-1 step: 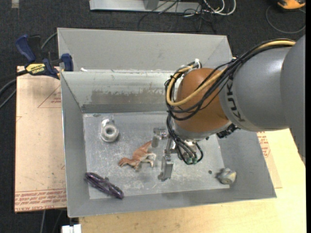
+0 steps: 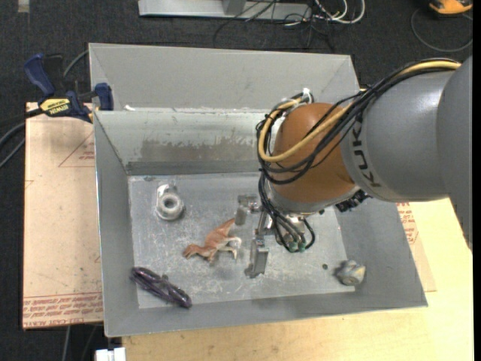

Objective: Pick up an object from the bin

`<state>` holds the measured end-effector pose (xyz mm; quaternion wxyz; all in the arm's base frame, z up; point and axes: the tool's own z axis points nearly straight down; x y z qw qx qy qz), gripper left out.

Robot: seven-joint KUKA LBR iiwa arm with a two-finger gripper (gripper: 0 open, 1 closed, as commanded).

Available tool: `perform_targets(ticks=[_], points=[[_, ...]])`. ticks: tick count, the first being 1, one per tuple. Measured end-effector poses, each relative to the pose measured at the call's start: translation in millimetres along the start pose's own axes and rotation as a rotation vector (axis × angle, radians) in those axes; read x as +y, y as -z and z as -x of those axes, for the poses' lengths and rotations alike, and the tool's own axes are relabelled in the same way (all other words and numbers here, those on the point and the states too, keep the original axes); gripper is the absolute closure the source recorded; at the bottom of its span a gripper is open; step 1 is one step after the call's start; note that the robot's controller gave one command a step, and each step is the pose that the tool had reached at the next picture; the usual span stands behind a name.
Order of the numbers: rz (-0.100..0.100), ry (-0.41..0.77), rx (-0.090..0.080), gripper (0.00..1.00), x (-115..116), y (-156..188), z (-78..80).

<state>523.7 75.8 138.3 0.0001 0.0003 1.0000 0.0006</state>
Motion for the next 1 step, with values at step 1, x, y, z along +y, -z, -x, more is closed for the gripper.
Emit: perform_targets(ticks=[1], points=[[0.001,0.109,0.004,0.0,47.5,-70.1,-4.8]])
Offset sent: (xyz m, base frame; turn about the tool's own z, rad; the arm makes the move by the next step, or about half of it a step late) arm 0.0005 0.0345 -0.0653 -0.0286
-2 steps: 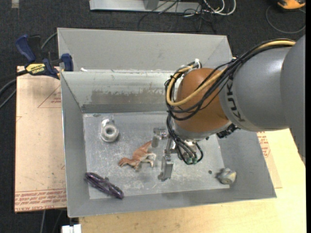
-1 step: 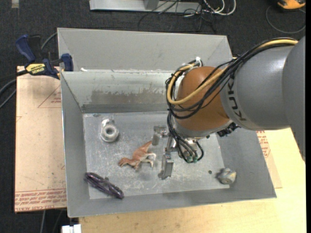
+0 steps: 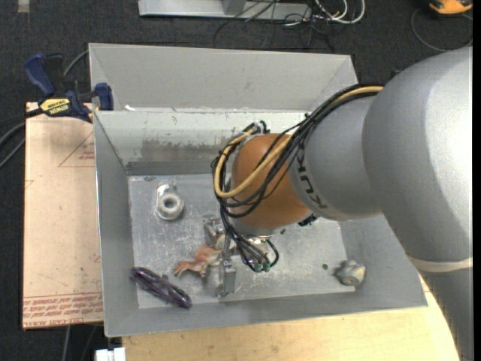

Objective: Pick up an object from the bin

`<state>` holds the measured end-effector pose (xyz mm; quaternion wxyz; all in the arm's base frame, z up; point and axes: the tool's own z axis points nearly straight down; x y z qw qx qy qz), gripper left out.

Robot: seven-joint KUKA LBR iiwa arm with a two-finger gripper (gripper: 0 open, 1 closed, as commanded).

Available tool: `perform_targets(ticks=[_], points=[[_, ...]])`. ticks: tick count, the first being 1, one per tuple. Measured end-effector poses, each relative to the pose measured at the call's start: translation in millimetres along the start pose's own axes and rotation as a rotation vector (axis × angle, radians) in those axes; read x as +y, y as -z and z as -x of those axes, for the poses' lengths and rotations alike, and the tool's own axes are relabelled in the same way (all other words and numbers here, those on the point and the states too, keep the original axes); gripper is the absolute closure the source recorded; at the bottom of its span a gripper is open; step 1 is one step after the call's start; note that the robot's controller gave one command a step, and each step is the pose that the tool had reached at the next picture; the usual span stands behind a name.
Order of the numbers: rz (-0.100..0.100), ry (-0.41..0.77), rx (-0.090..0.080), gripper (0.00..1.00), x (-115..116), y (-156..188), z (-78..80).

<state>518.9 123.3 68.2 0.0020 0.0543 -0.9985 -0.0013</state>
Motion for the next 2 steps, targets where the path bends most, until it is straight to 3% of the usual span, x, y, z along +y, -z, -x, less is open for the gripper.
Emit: perform_targets(ticks=[1,2], points=[[0.0,-0.082,-0.007,1.0,-13.4,6.5,5.2],[0.0,-0.082,-0.007,1.0,-13.5,6.5,5.2]])
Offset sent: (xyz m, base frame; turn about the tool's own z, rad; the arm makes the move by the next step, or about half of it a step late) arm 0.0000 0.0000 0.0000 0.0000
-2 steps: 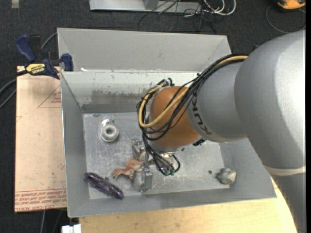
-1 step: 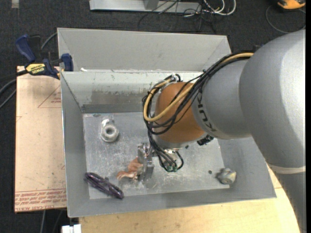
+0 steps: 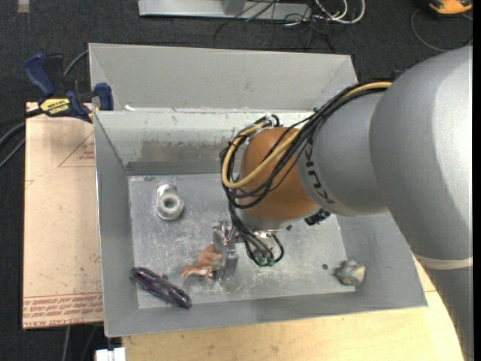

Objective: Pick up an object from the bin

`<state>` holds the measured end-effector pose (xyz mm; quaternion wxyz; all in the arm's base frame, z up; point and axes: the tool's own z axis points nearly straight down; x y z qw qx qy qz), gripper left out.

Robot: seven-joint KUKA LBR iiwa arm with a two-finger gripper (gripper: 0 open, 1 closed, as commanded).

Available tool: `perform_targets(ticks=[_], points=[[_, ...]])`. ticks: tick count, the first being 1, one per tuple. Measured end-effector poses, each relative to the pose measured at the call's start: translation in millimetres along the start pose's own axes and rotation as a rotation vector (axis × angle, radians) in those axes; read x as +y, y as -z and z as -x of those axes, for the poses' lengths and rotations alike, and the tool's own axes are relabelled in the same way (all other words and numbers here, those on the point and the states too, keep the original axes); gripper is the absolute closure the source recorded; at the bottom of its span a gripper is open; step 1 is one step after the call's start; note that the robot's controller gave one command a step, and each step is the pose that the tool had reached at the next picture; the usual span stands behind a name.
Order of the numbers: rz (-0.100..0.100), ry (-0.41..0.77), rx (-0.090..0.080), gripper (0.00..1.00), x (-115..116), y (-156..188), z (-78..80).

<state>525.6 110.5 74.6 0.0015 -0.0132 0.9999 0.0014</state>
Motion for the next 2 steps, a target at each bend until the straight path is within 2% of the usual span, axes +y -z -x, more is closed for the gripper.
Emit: perform_targets(ticks=[1,2], points=[[0.0,0.032,0.0,1.0,0.8,7.5,3.9],[0.001,0.039,0.0,1.0,5.8,28.2,-15.3]])
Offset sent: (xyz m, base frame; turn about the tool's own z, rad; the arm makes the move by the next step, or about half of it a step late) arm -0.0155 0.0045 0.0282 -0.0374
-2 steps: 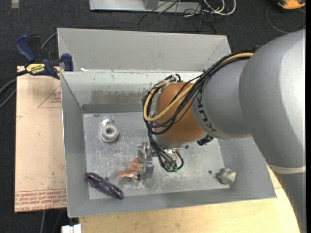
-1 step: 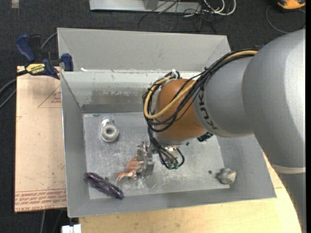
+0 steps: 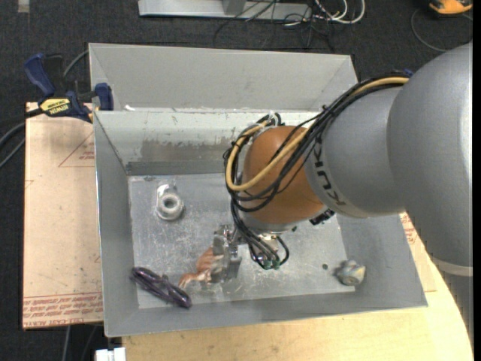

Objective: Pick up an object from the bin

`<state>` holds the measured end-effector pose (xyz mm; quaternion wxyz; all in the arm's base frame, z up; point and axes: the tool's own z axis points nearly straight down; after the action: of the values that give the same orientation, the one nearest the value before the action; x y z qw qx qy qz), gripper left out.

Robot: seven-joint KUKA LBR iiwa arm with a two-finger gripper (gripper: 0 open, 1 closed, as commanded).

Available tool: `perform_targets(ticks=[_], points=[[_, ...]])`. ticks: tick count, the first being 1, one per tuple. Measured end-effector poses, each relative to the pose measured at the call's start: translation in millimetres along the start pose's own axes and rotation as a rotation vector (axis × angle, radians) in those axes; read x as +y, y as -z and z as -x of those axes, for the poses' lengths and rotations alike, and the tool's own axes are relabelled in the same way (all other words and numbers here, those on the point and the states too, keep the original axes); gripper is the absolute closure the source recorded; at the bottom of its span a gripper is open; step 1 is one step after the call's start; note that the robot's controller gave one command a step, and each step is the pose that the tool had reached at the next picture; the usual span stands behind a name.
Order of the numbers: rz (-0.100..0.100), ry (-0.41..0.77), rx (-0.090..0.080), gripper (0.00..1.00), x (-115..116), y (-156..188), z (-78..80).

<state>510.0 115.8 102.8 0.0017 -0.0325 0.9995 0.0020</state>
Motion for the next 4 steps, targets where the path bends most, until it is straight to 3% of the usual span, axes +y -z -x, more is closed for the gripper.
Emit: perform_targets(ticks=[1,3,4], points=[[0.0,-0.002,-0.002,1.0,-3.7,-29.0,13.1],[0.0,0.037,-0.01,1.0,-4.0,-28.4,12.0],[-0.001,0.236,-0.013,1.0,19.8,-29.0,37.6]])
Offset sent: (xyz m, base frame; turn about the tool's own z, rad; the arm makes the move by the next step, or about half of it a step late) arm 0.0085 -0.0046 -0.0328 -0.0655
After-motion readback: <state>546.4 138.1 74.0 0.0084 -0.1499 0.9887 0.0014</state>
